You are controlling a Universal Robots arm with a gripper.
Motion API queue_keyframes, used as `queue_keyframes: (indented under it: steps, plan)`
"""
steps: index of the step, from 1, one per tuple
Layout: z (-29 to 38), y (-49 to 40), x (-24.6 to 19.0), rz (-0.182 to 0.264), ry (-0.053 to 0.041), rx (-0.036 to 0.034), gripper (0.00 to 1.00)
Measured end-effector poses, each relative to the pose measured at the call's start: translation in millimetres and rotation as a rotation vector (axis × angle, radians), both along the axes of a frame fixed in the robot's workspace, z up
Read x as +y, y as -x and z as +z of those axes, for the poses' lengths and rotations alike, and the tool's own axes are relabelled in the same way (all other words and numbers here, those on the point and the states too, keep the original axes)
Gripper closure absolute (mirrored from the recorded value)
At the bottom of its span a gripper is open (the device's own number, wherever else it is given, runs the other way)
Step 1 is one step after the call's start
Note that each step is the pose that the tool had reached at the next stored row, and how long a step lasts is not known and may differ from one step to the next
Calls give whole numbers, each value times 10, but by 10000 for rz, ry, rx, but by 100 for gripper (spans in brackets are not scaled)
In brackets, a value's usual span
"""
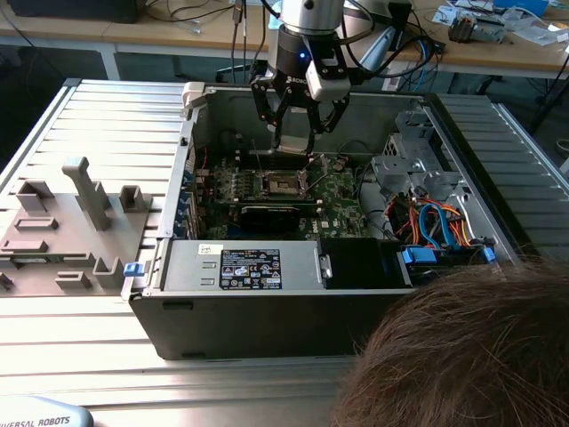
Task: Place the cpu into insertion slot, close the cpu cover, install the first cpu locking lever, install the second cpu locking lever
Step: 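Place the cpu into insertion slot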
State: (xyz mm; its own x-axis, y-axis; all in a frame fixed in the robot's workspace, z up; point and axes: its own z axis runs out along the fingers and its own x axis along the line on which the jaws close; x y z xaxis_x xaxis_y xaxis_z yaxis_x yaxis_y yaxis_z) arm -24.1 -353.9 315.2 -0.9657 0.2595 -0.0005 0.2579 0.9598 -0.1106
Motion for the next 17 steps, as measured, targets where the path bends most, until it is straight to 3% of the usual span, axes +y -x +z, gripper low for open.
queue_keyframes:
  steps: [17]
  plan:
    - [-2, 0, 0, -333, 113, 0, 45]
